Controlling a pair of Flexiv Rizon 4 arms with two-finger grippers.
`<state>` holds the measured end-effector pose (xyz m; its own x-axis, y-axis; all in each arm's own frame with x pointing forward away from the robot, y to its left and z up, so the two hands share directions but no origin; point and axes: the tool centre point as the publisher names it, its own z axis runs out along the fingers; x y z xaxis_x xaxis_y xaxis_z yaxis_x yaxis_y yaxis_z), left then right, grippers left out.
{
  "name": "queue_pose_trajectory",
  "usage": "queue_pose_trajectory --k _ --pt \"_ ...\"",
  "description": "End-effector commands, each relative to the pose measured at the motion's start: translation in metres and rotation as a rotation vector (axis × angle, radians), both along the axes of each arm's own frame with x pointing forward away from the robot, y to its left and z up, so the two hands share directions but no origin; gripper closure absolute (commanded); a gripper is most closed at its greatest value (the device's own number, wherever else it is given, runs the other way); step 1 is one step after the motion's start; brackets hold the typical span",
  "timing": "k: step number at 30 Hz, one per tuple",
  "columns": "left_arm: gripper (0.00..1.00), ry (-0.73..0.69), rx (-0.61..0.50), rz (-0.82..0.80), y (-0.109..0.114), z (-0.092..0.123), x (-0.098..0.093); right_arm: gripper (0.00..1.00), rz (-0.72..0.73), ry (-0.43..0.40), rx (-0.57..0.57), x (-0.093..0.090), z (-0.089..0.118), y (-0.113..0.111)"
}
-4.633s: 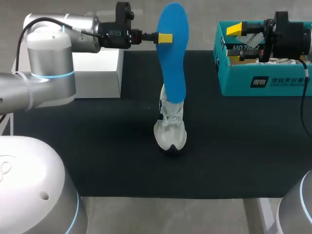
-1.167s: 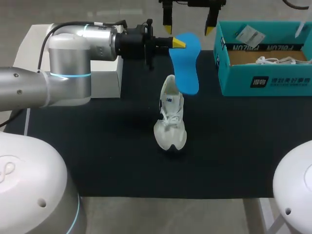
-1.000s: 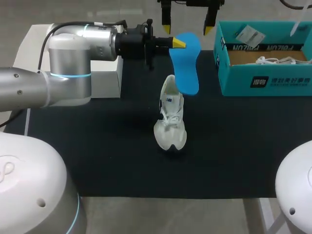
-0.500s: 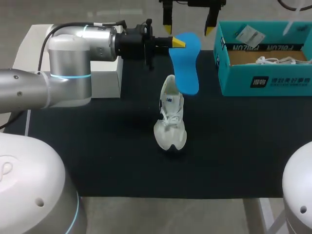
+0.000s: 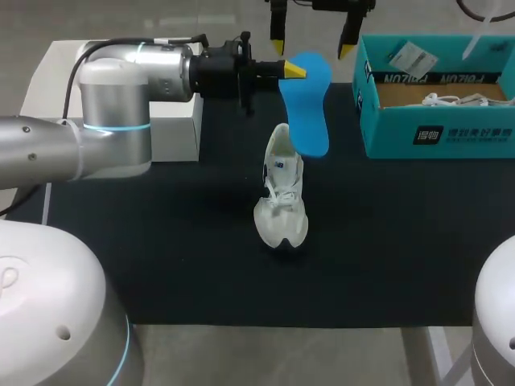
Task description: Take the shoe out of the shoebox, open the shoe tongue, remove and reinsert the insole, then place the shoe into the shoebox
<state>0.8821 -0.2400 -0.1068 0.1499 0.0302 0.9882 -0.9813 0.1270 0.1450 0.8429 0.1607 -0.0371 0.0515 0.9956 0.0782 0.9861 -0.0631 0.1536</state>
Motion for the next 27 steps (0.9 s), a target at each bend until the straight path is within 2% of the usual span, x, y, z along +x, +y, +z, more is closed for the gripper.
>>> queue_pose_trajectory --k 1,7,14,21,27 --pt "1.0 -0.003 -0.001 0.006 0.001 -0.001 -0.001 0.0 0.061 -0.012 0.16 0.0 -0.005 -0.007" --pt "1.0 -0.004 -0.007 0.022 0.009 0.001 0.003 0.0 0.113 -0.04 0.356 -0.003 -0.008 -0.02" --pt "1.0 -0.004 -0.005 0.034 0.016 0.0 0.006 0.0 0.117 -0.059 0.477 -0.004 -0.01 -0.035" --pt "1.0 0.009 -0.017 0.042 0.022 0.0 0.007 0.0 0.164 -0.124 0.674 -0.003 -0.012 -0.047" --pt "1.0 0.002 -0.026 0.054 0.026 0.004 0.012 0.0 0.197 -0.131 0.793 -0.001 -0.016 -0.056"
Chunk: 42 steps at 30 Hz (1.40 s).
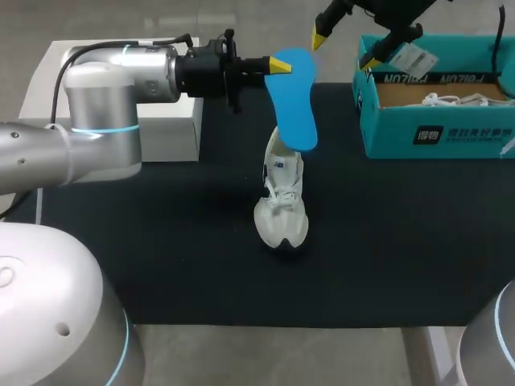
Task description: Take the shoe out of the shoebox, open the shoe tongue, remove and reinsert the insole, then place the shoe into the shoebox
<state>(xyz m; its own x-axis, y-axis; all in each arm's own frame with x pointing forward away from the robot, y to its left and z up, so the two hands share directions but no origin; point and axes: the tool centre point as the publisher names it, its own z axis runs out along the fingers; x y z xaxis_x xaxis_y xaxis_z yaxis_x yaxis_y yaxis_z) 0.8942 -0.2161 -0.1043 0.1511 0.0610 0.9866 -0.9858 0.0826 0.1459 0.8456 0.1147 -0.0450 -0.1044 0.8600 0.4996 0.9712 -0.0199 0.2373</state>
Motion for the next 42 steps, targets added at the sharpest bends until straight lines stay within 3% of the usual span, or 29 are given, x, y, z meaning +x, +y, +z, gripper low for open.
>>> queue_pose_trajectory --k 1,18,28,30,31,36,42 --pt "1.0 -0.001 -0.004 0.007 0.003 0.002 0.0 0.0 0.08 -0.022 0.354 -0.004 -0.008 -0.012" --pt "1.0 0.007 -0.011 -0.001 0.006 0.006 0.0 0.0 0.164 -0.025 0.617 -0.002 -0.025 -0.024" --pt "1.0 0.022 -0.03 0.004 0.011 0.006 0.0 0.0 0.088 0.023 0.628 0.002 -0.031 -0.028" --pt "1.0 0.08 -0.027 0.005 0.012 0.006 0.0 0.0 0.088 0.023 0.628 0.002 -0.031 -0.028" --pt "1.0 0.18 -0.043 -0.009 0.011 0.006 0.002 0.0 0.088 0.023 0.628 0.002 -0.031 -0.028" --pt "1.0 0.18 -0.043 -0.009 0.011 0.006 0.002 0.0 0.088 0.023 0.628 0.002 -0.031 -0.028" --pt "1.0 0.18 -0.043 -0.009 0.011 0.006 0.002 0.0 0.057 0.043 0.756 0.006 -0.057 -0.032"
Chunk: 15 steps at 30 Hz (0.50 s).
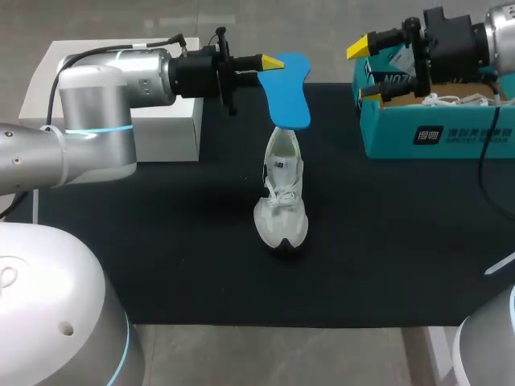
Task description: Take the shoe out of the shoebox, open the shoe tongue, remove and reinsert the insole, then place the shoe into the shoebox
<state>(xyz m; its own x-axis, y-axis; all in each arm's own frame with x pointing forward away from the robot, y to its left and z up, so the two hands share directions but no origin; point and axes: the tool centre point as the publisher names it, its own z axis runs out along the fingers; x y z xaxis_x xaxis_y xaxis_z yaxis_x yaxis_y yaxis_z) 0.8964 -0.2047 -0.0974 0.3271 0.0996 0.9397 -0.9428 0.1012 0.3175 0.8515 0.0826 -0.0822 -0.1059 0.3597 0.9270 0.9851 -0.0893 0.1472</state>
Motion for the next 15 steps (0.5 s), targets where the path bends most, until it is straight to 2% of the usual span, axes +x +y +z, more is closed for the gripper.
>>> queue_pose_trajectory --k 1,5,11,15 --pt "1.0 -0.001 -0.001 0.0 0.0 -0.001 0.0 0.0 -0.013 0.001 0.11 0.0 -0.023 0.0" --pt "1.0 -0.001 -0.001 0.0 0.0 -0.001 0.0 0.0 -0.014 0.028 0.122 -0.001 -0.035 0.001" --pt "1.0 -0.001 -0.001 0.0 0.0 -0.001 0.0 0.0 -0.009 0.045 0.116 -0.002 -0.039 0.002" --pt "1.0 -0.361 0.079 -0.001 -0.005 0.01 -0.007 0.0 -0.011 0.047 0.111 -0.004 -0.039 0.001"
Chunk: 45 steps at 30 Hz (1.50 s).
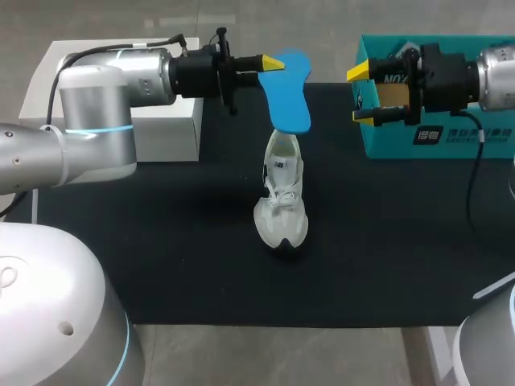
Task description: Take the shoe out of the shoebox, open the shoe tongue, remove and reinsert the insole, then place the shoe into the shoebox
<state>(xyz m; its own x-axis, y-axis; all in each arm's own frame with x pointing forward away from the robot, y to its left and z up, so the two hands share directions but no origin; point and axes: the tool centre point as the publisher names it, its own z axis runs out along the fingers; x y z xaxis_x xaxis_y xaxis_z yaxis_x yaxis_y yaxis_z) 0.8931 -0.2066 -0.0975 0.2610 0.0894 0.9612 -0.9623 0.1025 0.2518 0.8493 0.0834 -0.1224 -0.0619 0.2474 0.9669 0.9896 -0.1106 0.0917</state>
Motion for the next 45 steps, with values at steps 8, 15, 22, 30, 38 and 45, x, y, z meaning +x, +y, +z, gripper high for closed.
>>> queue_pose_trajectory --k 8,15,22,30,38,45 --pt "1.0 -0.77 0.164 0.041 0.004 0.012 -0.007 0.0 -0.01 0.003 -0.012 -0.003 0.003 -0.003" --pt "1.0 -0.859 0.081 0.075 0.009 0.004 -0.009 0.0 -0.012 0.001 -0.002 -0.003 0.002 -0.004" --pt "1.0 -0.859 0.081 0.075 0.009 0.004 -0.009 0.0 -0.004 0.005 -0.003 -0.005 0.003 -0.001" --pt "1.0 -0.964 0.094 0.063 0.009 0.002 -0.009 0.0 -0.004 -0.011 0.036 -0.003 0.005 0.001" --pt "1.0 -1.5 0.018 0.176 0.008 0.009 -0.008 0.0 0.001 -0.018 0.038 0.0 0.008 0.002" --pt "1.0 -1.984 -0.152 0.337 0.01 0.025 -0.01 0.0 0.006 -0.013 0.038 0.0 0.006 0.001"
